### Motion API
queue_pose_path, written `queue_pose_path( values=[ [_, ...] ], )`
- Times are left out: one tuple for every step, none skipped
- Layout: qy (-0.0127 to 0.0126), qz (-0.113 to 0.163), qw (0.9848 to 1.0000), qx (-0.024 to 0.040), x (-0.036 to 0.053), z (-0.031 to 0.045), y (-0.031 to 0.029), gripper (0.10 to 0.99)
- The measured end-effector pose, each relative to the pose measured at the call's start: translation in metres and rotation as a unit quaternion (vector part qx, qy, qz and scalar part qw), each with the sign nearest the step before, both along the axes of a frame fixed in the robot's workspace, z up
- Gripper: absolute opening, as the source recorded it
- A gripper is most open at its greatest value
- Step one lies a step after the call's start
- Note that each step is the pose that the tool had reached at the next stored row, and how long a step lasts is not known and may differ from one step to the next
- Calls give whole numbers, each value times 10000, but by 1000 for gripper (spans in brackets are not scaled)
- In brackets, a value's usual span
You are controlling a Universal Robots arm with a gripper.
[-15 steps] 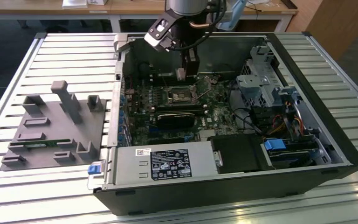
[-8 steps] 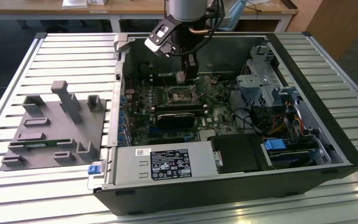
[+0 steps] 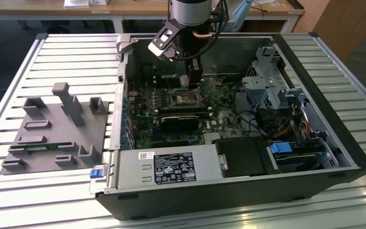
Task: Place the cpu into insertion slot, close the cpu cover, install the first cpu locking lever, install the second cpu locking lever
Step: 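Place the cpu into insertion slot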
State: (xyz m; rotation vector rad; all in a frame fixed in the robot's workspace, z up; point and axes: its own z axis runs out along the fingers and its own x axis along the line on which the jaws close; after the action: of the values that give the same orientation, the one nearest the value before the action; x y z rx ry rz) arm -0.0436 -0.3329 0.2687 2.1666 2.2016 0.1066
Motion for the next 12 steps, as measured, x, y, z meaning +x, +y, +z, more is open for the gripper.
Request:
queue_pose_path(
  values=[
    [0,0,10000,0,0,-4,0,541],
    [0,0,10000,-1,0,-8,0,541],
    [0,0,10000,-1,0,-12,0,541],
    [0,0,10000,0,0,-17,0,541],
    [0,0,10000,0,0,-21,0,541],
    [0,0,10000,0,0,-26,0,541],
    [0,0,10000,0,0,-31,0,541],
    [0,0,10000,0,0,-35,0,541],
    [0,0,10000,0,0,-41,0,541],
    [0,0,10000,0,0,-46,0,541],
    [0,0,10000,0,0,-51,0,541],
    [0,0,10000,0,0,-57,0,541]
  ],
)
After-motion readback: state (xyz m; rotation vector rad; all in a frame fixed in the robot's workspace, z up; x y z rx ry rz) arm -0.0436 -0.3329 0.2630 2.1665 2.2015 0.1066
